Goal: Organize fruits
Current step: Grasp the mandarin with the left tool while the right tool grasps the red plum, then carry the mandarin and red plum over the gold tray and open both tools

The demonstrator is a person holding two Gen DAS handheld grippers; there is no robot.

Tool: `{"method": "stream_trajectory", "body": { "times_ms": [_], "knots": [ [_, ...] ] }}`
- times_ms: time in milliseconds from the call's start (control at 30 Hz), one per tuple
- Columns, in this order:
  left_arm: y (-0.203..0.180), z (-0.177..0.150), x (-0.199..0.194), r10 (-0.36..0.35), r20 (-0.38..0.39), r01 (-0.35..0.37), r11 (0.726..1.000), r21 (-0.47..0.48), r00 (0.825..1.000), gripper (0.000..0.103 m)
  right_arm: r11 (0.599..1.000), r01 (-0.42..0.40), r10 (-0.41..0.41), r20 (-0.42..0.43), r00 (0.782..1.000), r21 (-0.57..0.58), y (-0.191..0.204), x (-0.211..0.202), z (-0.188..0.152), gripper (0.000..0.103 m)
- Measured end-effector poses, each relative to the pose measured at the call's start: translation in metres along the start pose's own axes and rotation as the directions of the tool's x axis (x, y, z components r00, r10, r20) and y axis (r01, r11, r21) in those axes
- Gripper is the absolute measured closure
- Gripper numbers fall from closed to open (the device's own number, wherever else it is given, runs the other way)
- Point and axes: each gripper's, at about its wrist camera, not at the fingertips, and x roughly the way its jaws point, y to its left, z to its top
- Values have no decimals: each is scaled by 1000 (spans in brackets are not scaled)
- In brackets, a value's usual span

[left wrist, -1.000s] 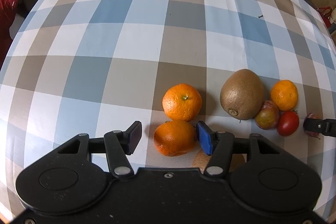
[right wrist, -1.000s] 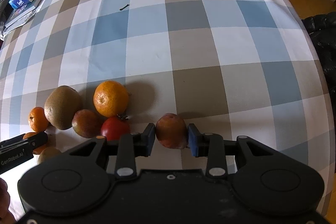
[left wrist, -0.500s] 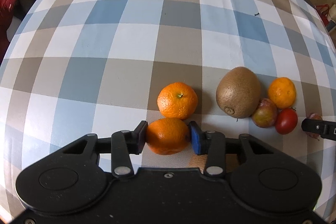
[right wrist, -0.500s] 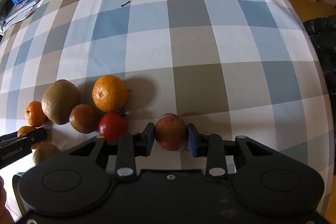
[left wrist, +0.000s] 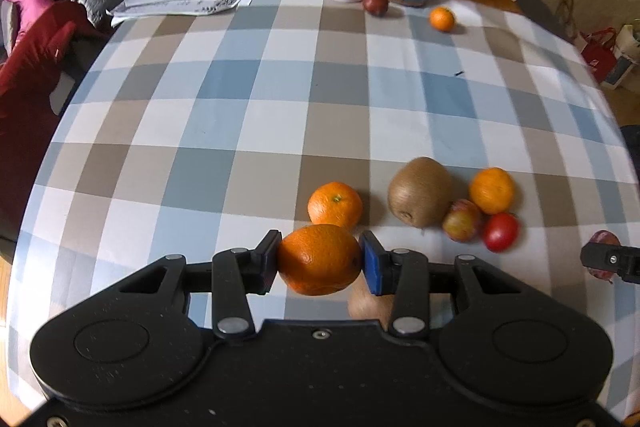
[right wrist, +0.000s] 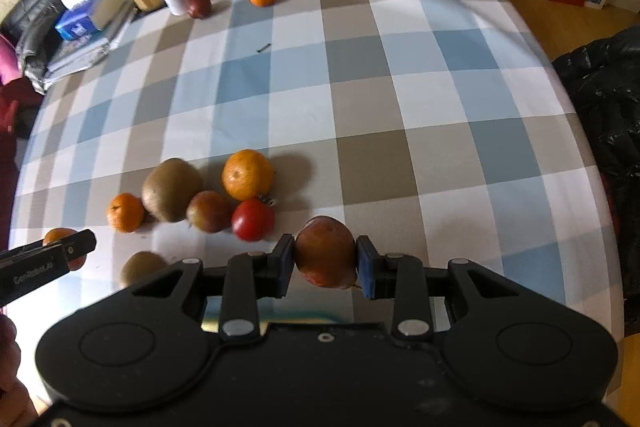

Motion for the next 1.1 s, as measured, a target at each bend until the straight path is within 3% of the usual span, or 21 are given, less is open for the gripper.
{"method": "stream_trajectory", "body": {
  "times_ms": [200,533,1100],
  "knots": [
    [-6,-24,-25,-33,13,33,999,20,999,53,999,-36,36,37,999,-23,3,-30,-29,69],
    [-11,-73,-48,-61,-4,61,997,36,998,53,993,-95,97,23,995,-67,13,-56,-87,69],
    [-11,-130,-46,-44,-76,45,999,11,996,53,989,-133,129,-70,989,-61,12,-49,-160,69]
  ]
}}
